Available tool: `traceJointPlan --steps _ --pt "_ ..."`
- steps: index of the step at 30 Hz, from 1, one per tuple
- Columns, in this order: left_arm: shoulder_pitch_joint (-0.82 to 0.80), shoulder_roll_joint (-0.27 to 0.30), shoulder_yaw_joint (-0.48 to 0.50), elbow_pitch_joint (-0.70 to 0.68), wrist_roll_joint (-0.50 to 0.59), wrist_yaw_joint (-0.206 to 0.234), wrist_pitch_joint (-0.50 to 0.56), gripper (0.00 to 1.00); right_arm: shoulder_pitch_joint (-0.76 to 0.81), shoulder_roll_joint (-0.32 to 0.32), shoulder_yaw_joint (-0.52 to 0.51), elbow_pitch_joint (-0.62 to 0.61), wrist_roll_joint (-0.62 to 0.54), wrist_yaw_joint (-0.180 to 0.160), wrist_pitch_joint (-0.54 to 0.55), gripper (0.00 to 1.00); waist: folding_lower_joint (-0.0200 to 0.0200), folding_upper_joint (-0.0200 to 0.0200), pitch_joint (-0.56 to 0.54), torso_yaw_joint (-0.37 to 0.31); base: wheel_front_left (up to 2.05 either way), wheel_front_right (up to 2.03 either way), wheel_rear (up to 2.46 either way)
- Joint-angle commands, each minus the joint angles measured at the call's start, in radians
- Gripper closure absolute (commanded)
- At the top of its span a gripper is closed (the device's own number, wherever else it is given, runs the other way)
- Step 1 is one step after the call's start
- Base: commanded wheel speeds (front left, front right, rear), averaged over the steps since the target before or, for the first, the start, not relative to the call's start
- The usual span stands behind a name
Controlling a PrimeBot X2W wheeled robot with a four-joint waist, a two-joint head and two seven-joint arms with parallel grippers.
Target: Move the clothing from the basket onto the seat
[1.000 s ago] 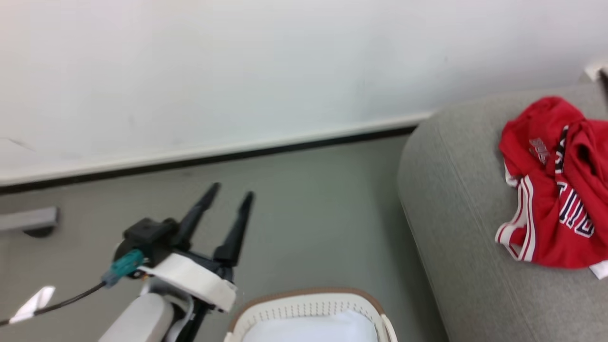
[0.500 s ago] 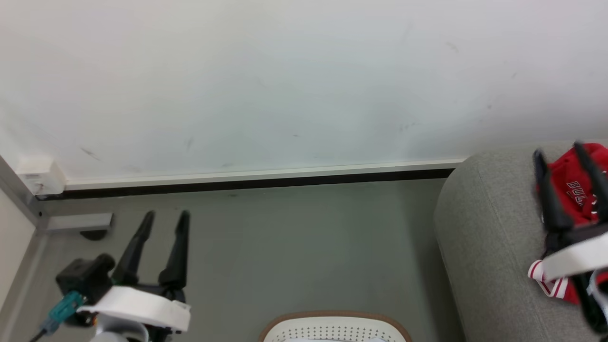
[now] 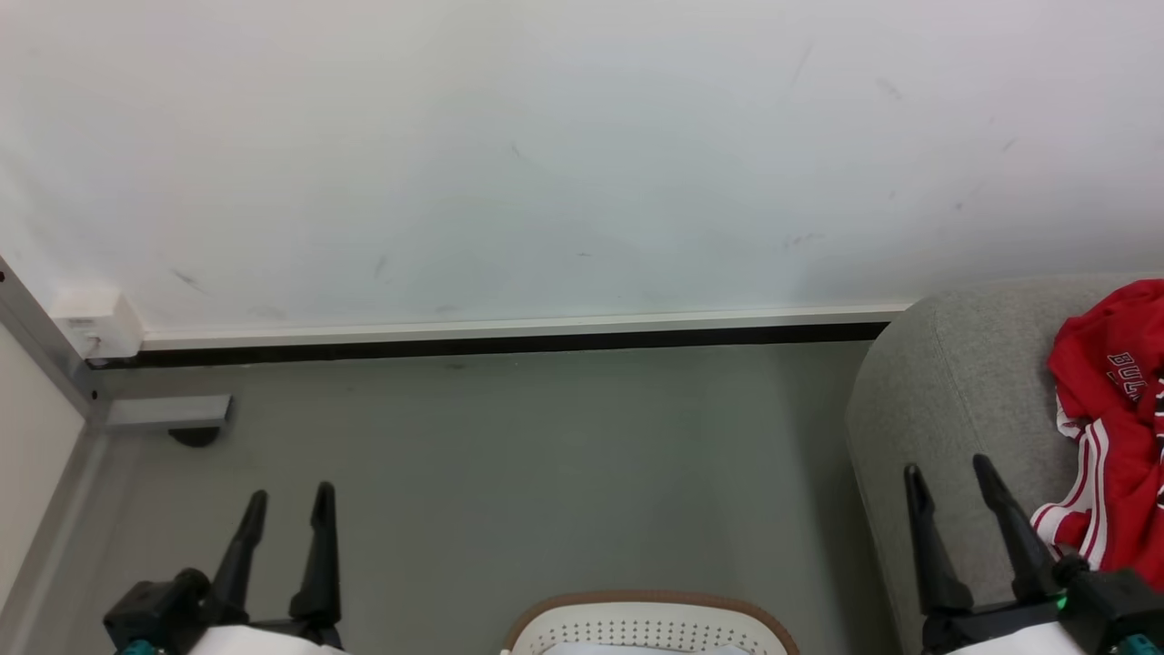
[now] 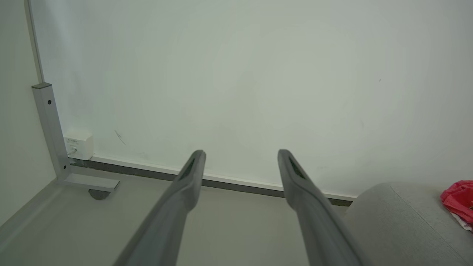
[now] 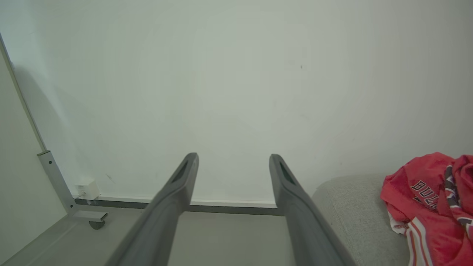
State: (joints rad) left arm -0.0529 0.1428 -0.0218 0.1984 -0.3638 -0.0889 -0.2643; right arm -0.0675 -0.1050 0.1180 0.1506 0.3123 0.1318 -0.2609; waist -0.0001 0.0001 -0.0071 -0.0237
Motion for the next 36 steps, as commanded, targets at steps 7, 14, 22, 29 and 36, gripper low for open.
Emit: traceJointPlan --steps 7,14,22,29,36 --pt "-0.001 -0.039 0.036 0.009 0.065 -0.032 0.0 0.0 -0.002 0.028 0.016 -0.011 -0.027 -0.002 -0.003 0.0 0.0001 -0.0001 0.005 0.004 0.0 0.0 0.0" --pt "-0.015 -0.056 0.054 0.017 0.091 -0.041 0.0 0.0 -0.009 0.035 0.02 -0.015 -0.033 -0.002 -0.003 0.0 0.0001 -0.0001 0.006 0.008 0.0 0.0 0.0" --pt "-0.016 -0.065 0.053 0.024 0.098 -0.043 0.0 0.0 0.016 0.046 0.012 -0.026 -0.028 -0.002 -0.003 0.0 0.0001 -0.0001 0.006 0.01 0.0 0.0 0.0" --pt "-0.015 -0.052 0.039 0.024 0.084 -0.041 0.0 0.0 0.013 0.05 0.015 -0.021 -0.03 -0.002 -0.003 0.0 0.0001 -0.0001 0.005 0.006 0.0 0.0 0.0" --pt "0.001 -0.067 0.025 0.05 0.065 -0.043 0.008 1.0 0.02 0.048 0.016 -0.004 -0.008 0.0 0.003 1.0 0.0001 -0.0001 0.006 0.006 0.0 0.0 0.0"
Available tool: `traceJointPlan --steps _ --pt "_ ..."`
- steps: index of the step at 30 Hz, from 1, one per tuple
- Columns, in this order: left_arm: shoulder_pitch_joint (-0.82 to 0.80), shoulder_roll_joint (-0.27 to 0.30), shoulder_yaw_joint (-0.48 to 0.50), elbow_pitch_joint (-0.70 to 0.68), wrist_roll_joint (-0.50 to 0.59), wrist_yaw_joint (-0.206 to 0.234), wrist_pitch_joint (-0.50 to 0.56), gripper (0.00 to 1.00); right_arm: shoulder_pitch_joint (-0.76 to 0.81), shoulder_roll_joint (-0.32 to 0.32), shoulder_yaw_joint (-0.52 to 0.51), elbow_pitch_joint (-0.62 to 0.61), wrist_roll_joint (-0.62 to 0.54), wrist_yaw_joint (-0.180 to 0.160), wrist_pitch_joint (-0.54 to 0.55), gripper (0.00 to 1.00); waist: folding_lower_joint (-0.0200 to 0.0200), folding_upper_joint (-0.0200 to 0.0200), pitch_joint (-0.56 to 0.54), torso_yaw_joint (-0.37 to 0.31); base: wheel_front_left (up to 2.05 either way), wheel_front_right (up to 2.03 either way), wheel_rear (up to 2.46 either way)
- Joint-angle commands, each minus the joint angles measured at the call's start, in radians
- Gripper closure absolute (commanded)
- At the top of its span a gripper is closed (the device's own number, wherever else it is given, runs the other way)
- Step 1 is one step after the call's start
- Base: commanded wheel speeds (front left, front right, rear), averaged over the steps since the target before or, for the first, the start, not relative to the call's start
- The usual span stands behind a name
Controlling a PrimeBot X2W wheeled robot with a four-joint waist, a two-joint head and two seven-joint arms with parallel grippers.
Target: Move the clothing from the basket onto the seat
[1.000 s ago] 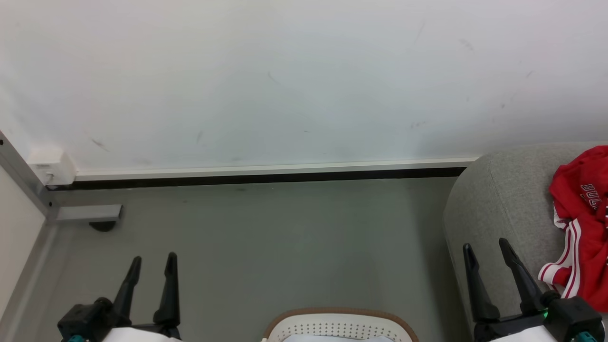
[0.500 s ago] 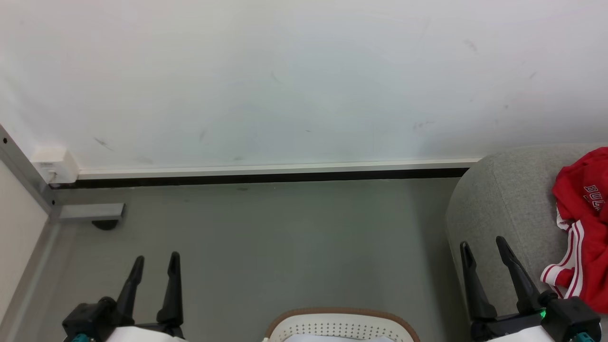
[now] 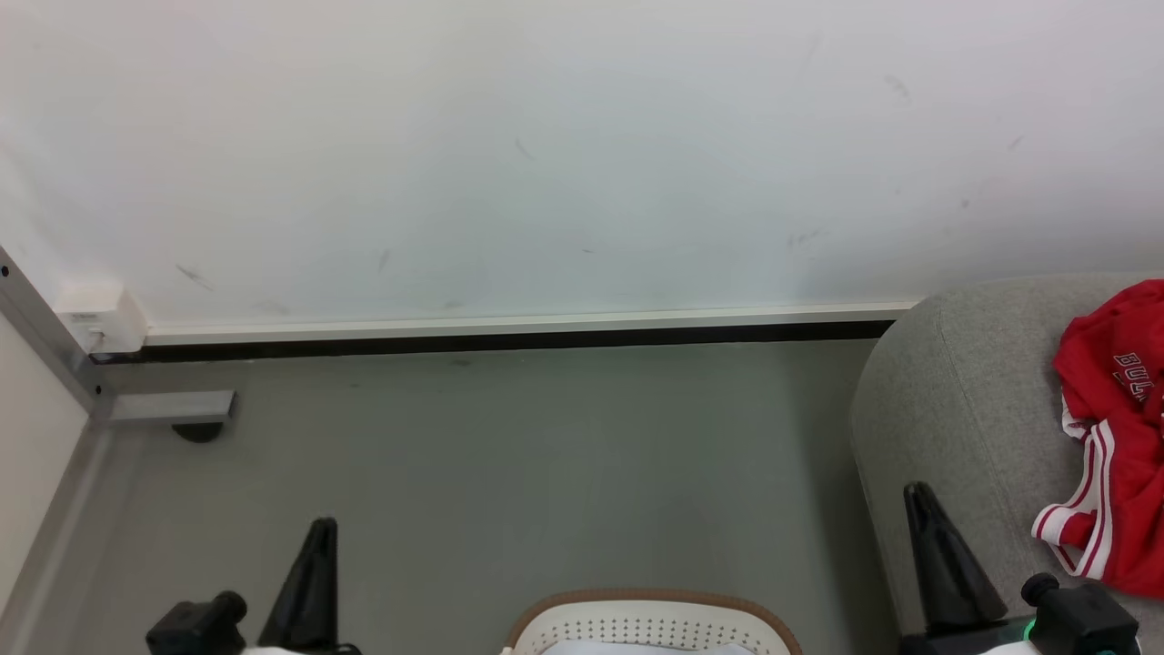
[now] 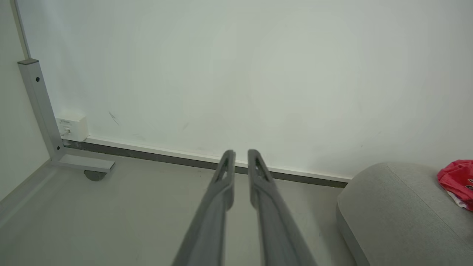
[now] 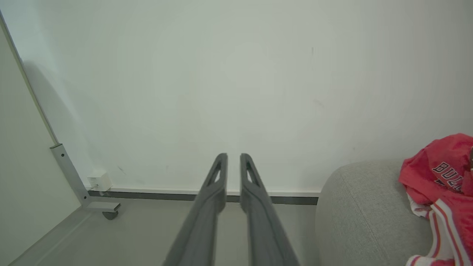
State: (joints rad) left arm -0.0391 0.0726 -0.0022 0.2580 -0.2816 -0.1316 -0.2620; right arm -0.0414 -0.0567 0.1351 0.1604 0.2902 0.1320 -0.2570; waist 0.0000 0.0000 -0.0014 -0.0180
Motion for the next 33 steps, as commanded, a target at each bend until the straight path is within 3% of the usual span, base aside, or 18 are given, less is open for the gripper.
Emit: traceJointPlan --steps 1,33 --pt "-0.016 0.003 0.009 -0.008 -0.036 0.0 0.012 1.0 -0.006 0.0 -0.003 -0.014 0.034 0.0 0.003 1.0 0.0 0.0 0.0 0.0 0.0 0.0 0.0" --pt "-0.037 -0.007 0.05 -0.04 -0.54 0.026 0.152 1.0 -0.041 -0.04 -0.047 0.026 0.581 -0.001 0.105 1.0 0.0 0.0 0.0 0.005 0.0 0.0 0.0"
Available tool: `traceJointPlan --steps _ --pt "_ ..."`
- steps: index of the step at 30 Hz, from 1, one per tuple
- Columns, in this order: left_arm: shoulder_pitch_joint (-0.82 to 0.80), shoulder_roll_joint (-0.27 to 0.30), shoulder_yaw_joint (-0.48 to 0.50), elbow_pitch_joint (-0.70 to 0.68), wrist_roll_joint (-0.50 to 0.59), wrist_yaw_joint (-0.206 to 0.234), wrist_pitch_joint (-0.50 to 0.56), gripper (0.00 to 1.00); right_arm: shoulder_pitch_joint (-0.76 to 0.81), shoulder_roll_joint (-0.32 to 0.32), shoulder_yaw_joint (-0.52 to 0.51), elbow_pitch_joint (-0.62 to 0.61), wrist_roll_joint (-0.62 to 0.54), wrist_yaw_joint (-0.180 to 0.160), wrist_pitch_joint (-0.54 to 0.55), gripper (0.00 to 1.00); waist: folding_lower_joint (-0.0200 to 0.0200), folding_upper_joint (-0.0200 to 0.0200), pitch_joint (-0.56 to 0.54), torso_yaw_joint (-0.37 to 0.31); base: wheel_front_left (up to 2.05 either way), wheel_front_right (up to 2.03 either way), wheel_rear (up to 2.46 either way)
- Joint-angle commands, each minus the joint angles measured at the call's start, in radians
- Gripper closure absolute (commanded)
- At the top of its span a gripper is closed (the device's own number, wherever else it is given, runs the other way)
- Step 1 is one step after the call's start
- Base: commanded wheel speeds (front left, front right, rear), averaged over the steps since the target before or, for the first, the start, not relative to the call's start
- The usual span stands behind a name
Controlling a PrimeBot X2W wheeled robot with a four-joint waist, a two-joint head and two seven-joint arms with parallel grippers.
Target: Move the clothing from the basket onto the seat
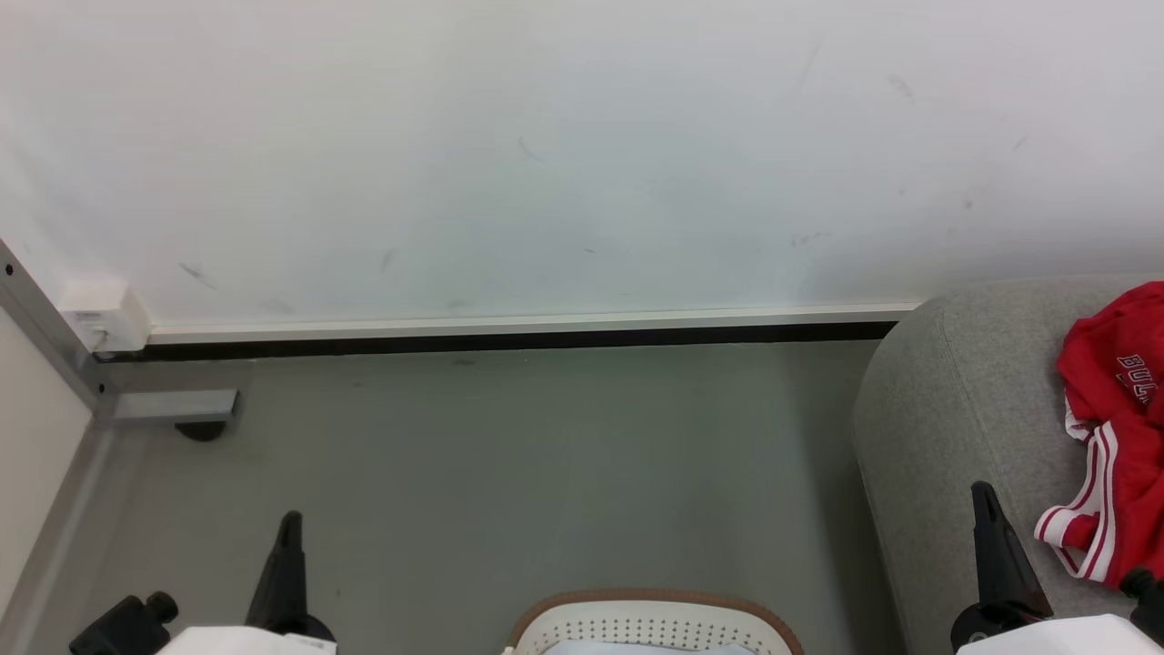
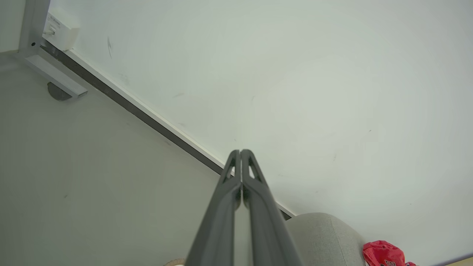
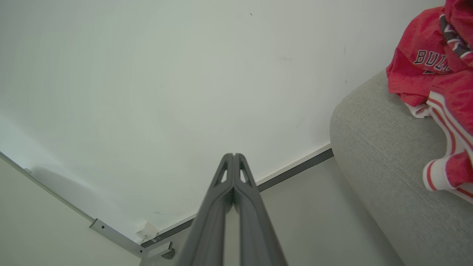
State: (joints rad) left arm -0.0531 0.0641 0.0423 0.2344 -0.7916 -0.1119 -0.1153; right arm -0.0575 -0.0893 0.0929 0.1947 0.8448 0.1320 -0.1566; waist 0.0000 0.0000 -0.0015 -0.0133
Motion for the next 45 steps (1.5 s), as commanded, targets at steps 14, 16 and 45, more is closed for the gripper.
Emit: traceJointPlan --steps 14,16,45 --pt "-0.03 -0.001 0.02 -0.026 -0.187 0.013 0.05 1.0 -0.035 -0.026 -0.013 0.002 0.205 -0.001 0.031 1.0 0.0 0.0 0.0 0.002 0.0 0.0 0.0" --pt "-0.032 -0.001 0.022 -0.027 -0.211 0.015 0.056 1.0 -0.036 -0.028 -0.014 0.004 0.229 -0.001 0.034 1.0 0.0 0.0 0.0 0.002 0.0 0.0 0.0" --pt "-0.044 -0.006 0.046 -0.041 -0.492 0.028 0.137 1.0 -0.051 -0.066 -0.014 0.019 0.558 -0.001 0.073 1.0 0.0 0.0 0.0 0.006 0.0 0.0 0.0"
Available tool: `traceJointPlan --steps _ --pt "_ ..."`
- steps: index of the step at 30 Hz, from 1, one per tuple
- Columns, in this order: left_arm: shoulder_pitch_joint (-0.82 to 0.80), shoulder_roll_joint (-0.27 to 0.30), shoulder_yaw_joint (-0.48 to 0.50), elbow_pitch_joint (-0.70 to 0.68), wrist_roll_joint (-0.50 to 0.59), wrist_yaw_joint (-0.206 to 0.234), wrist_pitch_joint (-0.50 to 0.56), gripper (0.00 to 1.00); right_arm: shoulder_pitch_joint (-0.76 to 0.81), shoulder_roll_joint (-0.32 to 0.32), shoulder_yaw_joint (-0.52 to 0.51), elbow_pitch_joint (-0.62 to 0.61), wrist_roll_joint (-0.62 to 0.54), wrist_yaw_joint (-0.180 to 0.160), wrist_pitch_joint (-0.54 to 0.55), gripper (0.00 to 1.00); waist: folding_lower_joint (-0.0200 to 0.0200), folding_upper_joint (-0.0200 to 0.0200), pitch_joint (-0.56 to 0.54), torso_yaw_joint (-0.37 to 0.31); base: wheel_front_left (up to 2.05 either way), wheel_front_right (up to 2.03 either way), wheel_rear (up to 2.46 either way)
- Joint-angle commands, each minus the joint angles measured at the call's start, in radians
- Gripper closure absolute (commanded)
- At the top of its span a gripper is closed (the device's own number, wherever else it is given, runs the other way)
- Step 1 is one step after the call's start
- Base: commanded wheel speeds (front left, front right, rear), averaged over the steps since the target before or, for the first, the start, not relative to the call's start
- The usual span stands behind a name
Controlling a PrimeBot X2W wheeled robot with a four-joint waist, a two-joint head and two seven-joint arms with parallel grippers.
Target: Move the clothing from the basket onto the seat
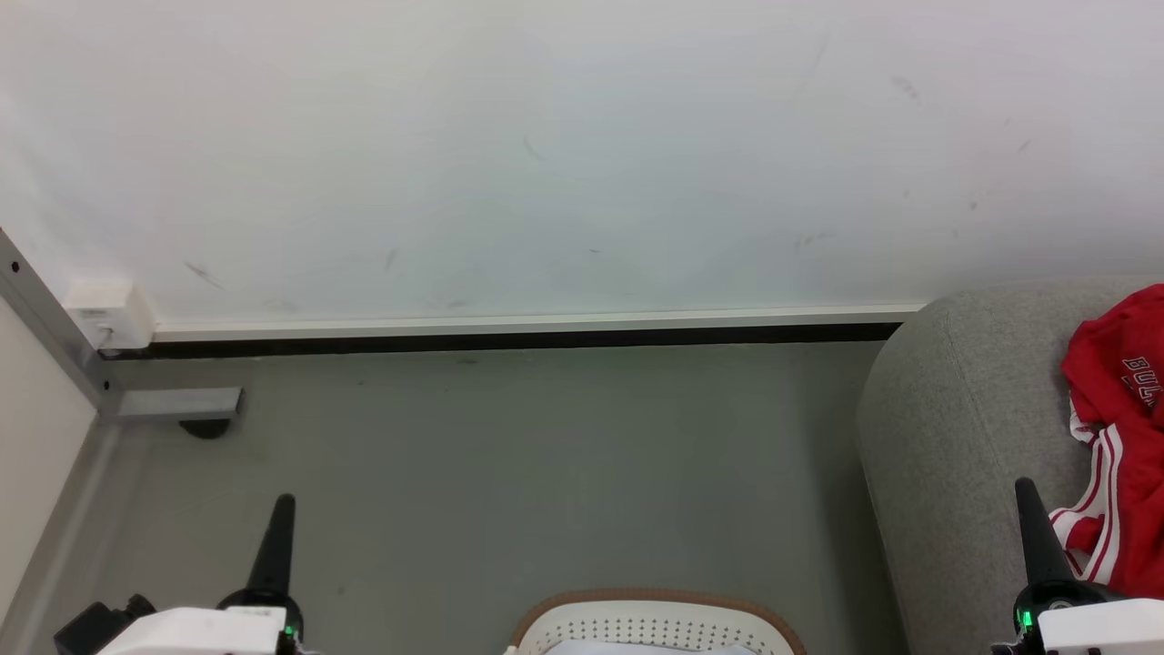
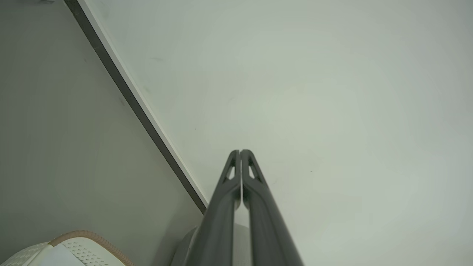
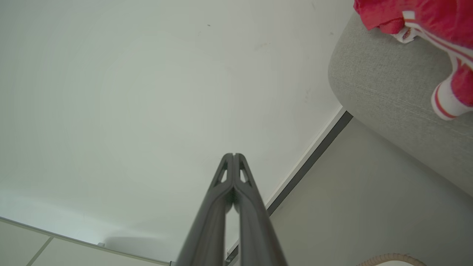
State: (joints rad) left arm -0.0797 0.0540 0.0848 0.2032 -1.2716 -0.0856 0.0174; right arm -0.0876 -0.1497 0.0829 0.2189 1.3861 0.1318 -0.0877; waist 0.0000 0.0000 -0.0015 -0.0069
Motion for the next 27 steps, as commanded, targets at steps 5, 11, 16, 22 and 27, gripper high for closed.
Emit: traceJointPlan --steps 5,11,16,22,27 --pt "-0.019 0.003 0.008 -0.012 -0.055 0.003 0.016 1.0 -0.022 -0.014 -0.002 -0.003 0.065 -0.001 0.007 1.0 0.0 0.0 0.0 0.001 0.0 0.0 0.0" --pt "-0.022 0.002 0.012 -0.014 -0.105 0.006 0.03 1.0 -0.023 -0.023 0.001 0.0 0.123 -0.001 0.013 1.0 0.0 0.0 0.0 0.002 0.0 0.0 0.0" --pt "-0.024 0.001 0.016 -0.016 -0.14 0.008 0.041 1.0 -0.025 -0.031 0.003 0.001 0.17 -0.002 0.015 1.0 0.0 0.0 0.0 0.002 0.0 0.0 0.0" --pt "-0.024 0.0 0.02 -0.018 -0.183 0.01 0.054 1.0 -0.028 -0.038 0.007 0.003 0.224 -0.002 0.018 1.0 0.0 0.0 0.0 0.003 0.0 0.0 0.0" --pt "-0.025 0.0 0.023 -0.02 -0.221 0.013 0.063 1.0 -0.031 -0.046 0.011 0.005 0.269 -0.002 0.021 1.0 0.0 0.0 0.0 0.004 0.0 0.0 0.0"
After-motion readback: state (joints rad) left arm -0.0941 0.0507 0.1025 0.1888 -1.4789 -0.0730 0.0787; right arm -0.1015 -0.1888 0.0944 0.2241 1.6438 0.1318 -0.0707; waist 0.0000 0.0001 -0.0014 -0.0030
